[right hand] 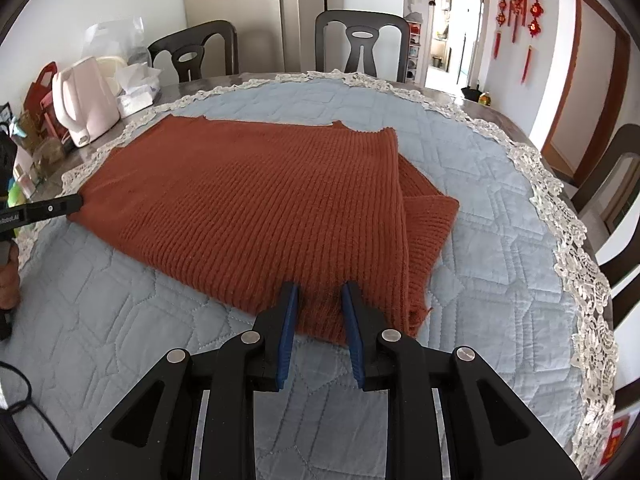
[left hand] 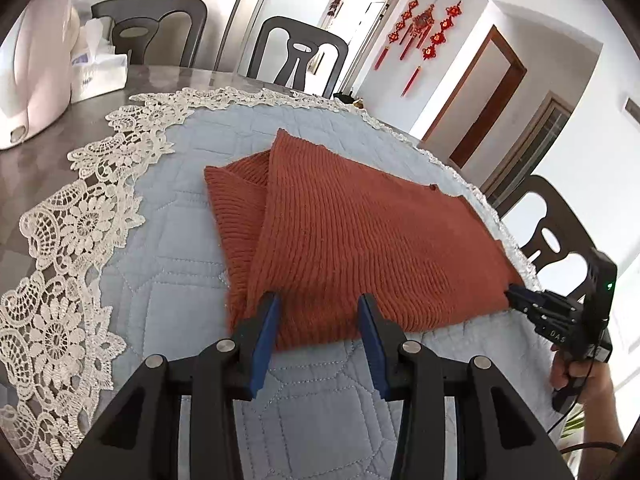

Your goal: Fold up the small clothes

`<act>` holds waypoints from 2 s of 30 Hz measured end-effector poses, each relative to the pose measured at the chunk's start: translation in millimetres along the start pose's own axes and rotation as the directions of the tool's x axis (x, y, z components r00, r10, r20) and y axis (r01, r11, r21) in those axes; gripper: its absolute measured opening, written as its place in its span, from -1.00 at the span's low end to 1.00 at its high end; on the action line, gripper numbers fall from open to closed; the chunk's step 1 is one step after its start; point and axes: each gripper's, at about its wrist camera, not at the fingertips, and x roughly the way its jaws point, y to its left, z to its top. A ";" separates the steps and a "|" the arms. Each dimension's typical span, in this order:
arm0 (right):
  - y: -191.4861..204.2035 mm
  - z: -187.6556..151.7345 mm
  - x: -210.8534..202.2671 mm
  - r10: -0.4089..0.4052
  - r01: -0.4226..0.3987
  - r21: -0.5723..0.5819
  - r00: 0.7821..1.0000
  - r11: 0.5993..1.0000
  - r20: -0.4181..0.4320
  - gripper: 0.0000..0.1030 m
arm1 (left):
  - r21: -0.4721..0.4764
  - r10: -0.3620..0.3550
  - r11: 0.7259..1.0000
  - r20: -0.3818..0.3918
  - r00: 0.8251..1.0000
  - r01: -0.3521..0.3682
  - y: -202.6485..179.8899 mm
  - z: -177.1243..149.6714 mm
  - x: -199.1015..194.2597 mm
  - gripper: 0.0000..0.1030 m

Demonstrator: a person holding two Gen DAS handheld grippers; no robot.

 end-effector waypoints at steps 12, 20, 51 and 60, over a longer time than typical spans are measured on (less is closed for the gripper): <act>-14.7 -34.5 -26.0 0.194 -0.192 0.282 0.981 0.940 0.019 0.08 | -0.161 -0.006 0.987 0.017 1.000 0.008 7.1 -30.0 -26.2 0.09; -50.8 -28.2 -11.3 0.267 -0.299 0.537 0.954 0.789 0.139 0.09 | -0.202 0.097 0.976 0.047 0.994 -0.085 20.6 -13.8 -22.6 0.20; -73.8 8.2 25.7 0.291 -0.312 0.553 0.948 0.773 0.128 -0.65 | -0.162 0.059 0.985 -0.002 0.998 -0.059 26.1 46.6 40.9 -0.56; -57.5 7.2 -18.3 0.304 -0.338 0.484 0.941 0.807 0.150 -0.67 | -0.105 -0.002 0.994 0.028 1.000 0.005 9.3 46.0 0.4 -0.68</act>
